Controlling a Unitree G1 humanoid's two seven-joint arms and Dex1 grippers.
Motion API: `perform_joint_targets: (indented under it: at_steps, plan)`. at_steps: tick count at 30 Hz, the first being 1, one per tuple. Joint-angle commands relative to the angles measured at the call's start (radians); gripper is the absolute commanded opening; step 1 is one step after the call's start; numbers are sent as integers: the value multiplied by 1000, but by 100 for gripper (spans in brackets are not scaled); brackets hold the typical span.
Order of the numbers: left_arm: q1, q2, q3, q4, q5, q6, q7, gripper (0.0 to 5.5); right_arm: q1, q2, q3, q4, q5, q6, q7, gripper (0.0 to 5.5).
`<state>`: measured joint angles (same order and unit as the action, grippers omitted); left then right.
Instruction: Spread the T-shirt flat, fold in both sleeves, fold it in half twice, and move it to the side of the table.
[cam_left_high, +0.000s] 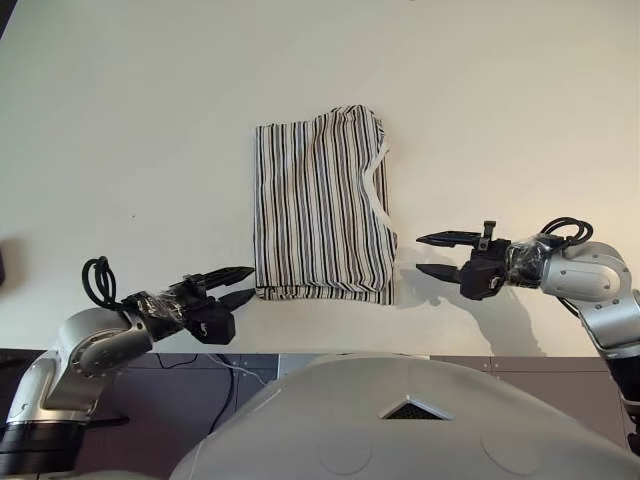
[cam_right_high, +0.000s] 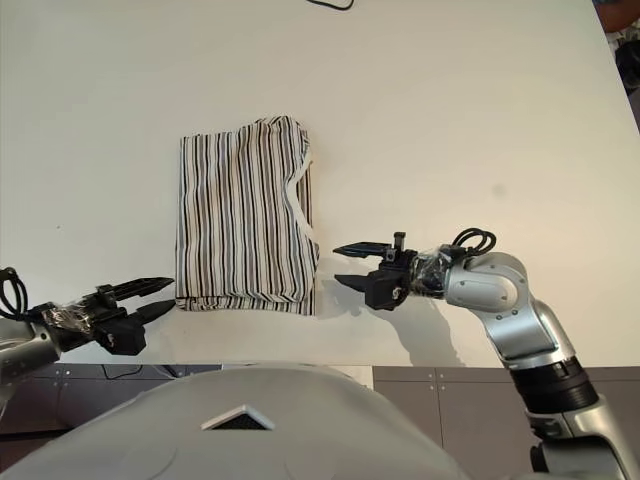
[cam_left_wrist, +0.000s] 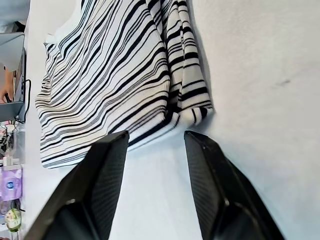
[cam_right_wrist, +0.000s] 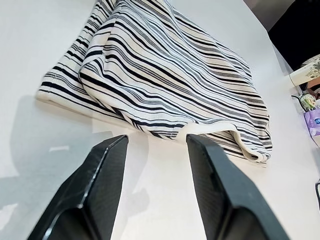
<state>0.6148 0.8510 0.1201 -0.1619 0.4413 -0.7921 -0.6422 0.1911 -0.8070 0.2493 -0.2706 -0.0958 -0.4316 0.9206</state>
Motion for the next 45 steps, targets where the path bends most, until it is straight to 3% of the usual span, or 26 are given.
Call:
perform_joint_targets:
  at_steps: [1,7,16,20,25,32,45]
  plan:
    - [-31,-14,-56,28,34,-4,36,203,-17,-3,4,-7,-6,6,-4,214]
    - [-22,2,-103,84,31,-10,74,203,-19,-24,3,39,-4,-33,7,214]
    - [-48,32,-173,171,30,-54,100,60,-16,-48,53,130,-79,-199,4,219]
    - [-55,36,-193,156,15,-46,100,23,-19,-36,84,124,-78,-229,7,219]
    - [-36,73,-194,115,-30,-48,81,14,-19,-23,106,164,-255,-323,-78,290]
    - [13,133,-175,100,-76,-66,77,12,-25,34,155,132,-393,-302,-175,290]
    - [-58,158,-195,110,-114,-91,53,12,-69,55,258,125,-381,-220,-147,290]
